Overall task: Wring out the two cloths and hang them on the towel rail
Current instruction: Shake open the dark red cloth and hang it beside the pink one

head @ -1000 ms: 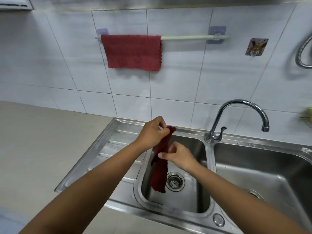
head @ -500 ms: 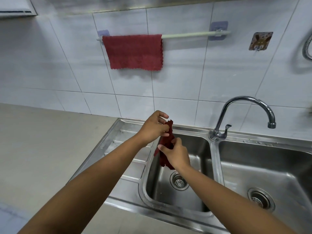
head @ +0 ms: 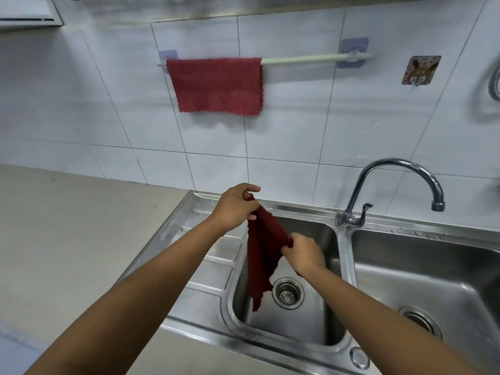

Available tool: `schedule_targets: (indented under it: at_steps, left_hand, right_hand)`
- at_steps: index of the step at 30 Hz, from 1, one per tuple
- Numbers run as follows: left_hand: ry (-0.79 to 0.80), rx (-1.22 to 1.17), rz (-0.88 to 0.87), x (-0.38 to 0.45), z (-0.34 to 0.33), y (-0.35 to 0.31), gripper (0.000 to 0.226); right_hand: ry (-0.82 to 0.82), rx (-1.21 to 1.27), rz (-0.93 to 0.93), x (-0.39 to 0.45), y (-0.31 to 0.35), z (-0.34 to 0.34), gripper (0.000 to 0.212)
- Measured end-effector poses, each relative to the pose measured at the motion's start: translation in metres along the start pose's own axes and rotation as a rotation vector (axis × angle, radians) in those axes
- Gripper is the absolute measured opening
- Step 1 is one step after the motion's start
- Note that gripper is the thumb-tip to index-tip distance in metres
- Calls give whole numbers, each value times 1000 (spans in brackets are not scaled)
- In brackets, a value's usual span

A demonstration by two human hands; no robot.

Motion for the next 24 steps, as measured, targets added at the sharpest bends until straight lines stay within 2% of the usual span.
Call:
schedule_targets:
  at_steps: [3,6,8,10,13,16,18,20,22,24]
  left_hand:
    - [19,71,17,-2,-1,1,36]
    - [28,169,20,-4,3,1,36]
    - [58,388,1,-4,11,4,38]
    - [114,610,33,-3,20,12,41]
    - [174,652,132,-2,32,30,31]
    - [133,664,141,1,43,45,10]
    - [72,700,139,3,54,53,8]
    - [-9,722,133,5,67,62,7]
    - [-94,764,103,6,77,69,7]
    - [-172,799,52,4,84,75,7]
  right_hand:
    - [37,-47,-11,6,-8,-3,11]
    - [78,139,-99,15,-11,-2,19]
    - [81,223,-140,24,-12,5,26]
    - [47,205,-104,33,-9,15,31]
    - [13,111,16,42,4,33,38]
    - [135,47,155,44,19,50,41]
    - [252,-58,234,42,27,60,41]
    - [308,-274,320,38,33,65,39]
    - [296,-474,407,34,35,65,29]
    - [223,-548,447,31,37,63,18]
Point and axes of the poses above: each hand's wrist, its own x-axis towards the middle knuckle, its own z-axis out of the back of the hand, y = z × x, the point moved 2 cm from there along x, towards the middle knuckle, and after that the axes turned 8 degrees about -z, right-handed, at the moved point
